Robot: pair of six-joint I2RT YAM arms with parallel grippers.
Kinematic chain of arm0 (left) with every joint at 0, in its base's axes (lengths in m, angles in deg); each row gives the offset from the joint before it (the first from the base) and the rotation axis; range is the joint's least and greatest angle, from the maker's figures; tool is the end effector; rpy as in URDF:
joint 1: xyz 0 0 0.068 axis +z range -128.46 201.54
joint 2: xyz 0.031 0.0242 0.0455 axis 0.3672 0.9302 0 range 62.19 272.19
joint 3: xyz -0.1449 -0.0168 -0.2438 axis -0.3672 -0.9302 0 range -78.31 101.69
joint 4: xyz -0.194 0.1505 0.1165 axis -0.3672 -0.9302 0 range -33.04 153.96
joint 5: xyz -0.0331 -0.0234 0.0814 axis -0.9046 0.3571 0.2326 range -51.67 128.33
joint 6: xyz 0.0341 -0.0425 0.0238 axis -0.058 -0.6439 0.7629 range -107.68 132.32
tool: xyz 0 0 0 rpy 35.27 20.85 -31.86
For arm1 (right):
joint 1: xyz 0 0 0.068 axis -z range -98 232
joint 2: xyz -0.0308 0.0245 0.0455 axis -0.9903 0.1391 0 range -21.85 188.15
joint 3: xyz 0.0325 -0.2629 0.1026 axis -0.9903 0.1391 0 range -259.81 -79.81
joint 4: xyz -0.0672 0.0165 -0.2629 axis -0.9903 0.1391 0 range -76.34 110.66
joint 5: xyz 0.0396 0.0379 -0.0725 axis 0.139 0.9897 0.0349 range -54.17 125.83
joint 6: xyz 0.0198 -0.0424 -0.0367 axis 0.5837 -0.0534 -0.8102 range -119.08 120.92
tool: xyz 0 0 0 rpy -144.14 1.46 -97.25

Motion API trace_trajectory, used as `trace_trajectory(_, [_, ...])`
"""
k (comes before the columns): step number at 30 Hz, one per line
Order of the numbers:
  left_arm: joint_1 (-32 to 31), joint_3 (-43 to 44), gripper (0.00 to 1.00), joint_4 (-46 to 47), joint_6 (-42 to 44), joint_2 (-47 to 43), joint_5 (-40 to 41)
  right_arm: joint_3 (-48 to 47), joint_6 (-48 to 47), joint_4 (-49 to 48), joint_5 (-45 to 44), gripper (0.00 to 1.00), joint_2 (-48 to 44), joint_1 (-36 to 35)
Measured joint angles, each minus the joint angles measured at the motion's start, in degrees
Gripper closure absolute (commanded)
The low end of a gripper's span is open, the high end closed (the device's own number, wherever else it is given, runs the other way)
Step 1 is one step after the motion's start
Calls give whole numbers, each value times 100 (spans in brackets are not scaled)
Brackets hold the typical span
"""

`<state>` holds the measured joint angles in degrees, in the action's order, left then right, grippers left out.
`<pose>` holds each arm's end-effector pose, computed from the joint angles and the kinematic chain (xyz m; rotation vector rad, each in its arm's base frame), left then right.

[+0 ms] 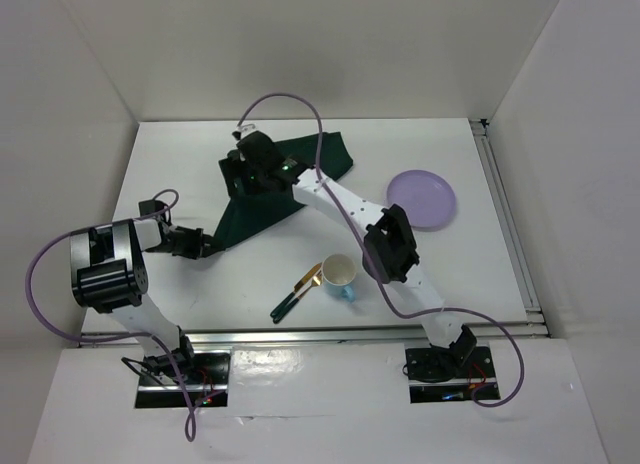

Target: Set the dinner table for one person

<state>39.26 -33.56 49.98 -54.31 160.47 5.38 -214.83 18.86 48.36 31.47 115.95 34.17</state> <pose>0.2953 0.0694 0.1140 -1.7925 2.2289 -1.0037 0.3891 0.4247 0.2747 -0.5461 2.2118 0.5373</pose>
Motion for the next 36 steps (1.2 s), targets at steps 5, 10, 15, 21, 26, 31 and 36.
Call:
trace_trajectory(5, [0, 63, 100, 7, 72, 101, -42, -85, -42, -299, -181, 0, 315, -195])
trace_trajectory(10, [0, 107, 100, -50, 199, 116, -63, -387, -44, -544, -612, 11, 715, -179])
trace_trajectory(15, [-2, 90, 100, -177, 328, -76, -48, -599, -96, -649, -944, 24, 1060, -186])
trace_trajectory(21, [0, 57, 100, -269, 387, -389, -35, -599, -166, -662, -977, 42, 1163, -197])
trace_trajectory(26, [-2, 114, 100, -385, 411, -389, -46, -599, -251, -721, -946, 89, 1163, -256])
trace_trajectory(31, [0, 704, 100, -728, 560, -380, -17, -599, -109, -894, -1084, 100, 1147, -212])
trace_trajectory(36, [-2, 2323, 100, -1064, 695, -55, -188, -236, 549, -1108, -1163, 100, 640, 251])
